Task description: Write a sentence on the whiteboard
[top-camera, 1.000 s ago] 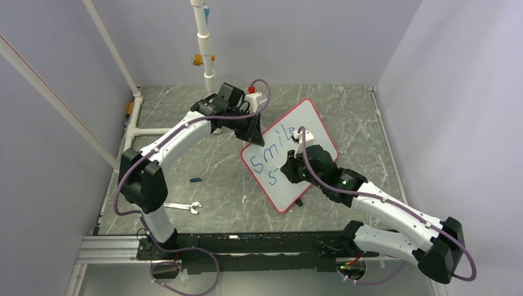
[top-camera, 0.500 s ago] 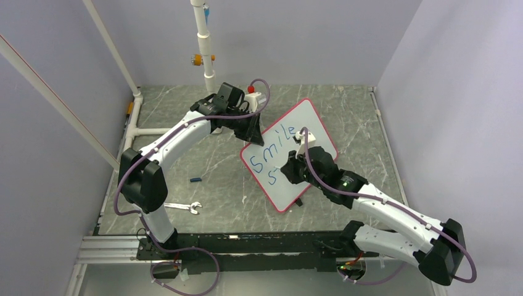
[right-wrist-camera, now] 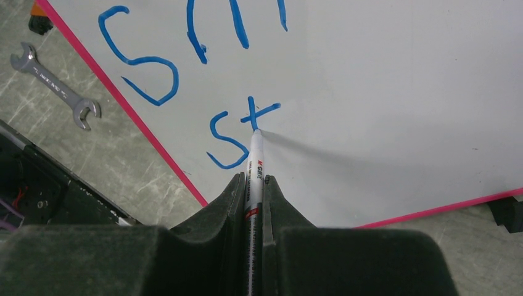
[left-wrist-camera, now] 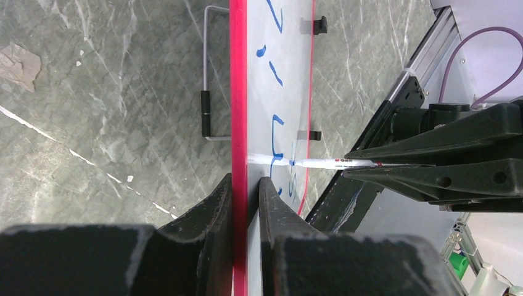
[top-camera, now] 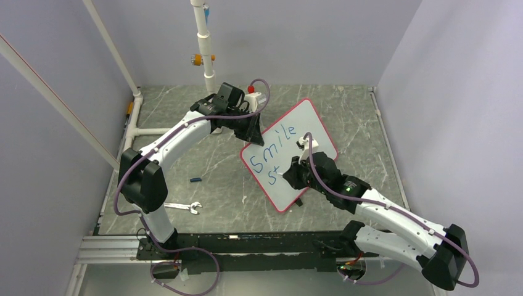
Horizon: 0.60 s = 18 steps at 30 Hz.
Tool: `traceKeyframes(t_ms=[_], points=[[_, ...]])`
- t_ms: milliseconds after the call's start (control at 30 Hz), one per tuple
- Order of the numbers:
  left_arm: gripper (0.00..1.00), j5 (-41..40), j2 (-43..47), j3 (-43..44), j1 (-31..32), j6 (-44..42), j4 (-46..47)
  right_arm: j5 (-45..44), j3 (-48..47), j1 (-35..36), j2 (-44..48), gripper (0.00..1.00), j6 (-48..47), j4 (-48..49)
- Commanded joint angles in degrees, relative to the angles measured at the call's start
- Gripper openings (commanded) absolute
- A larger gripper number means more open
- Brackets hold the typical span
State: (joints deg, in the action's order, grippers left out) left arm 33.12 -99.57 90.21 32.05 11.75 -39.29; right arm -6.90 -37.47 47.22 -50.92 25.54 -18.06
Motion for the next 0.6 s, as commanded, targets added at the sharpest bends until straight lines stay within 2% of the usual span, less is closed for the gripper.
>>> traceKeyframes(t_ms=[0, 567], points=[[0.00, -1.9, 3.3, 0.4, 0.2, -2.1, 3.6, 0.0, 1.2, -0.1, 0.4, 0.00, 0.8, -3.2], [0.00, -1.8, 3.4, 0.4, 0.2, -2.3, 3.5, -4.6, -1.3, -0.1, -0.3, 0.00, 0.7, -5.7]])
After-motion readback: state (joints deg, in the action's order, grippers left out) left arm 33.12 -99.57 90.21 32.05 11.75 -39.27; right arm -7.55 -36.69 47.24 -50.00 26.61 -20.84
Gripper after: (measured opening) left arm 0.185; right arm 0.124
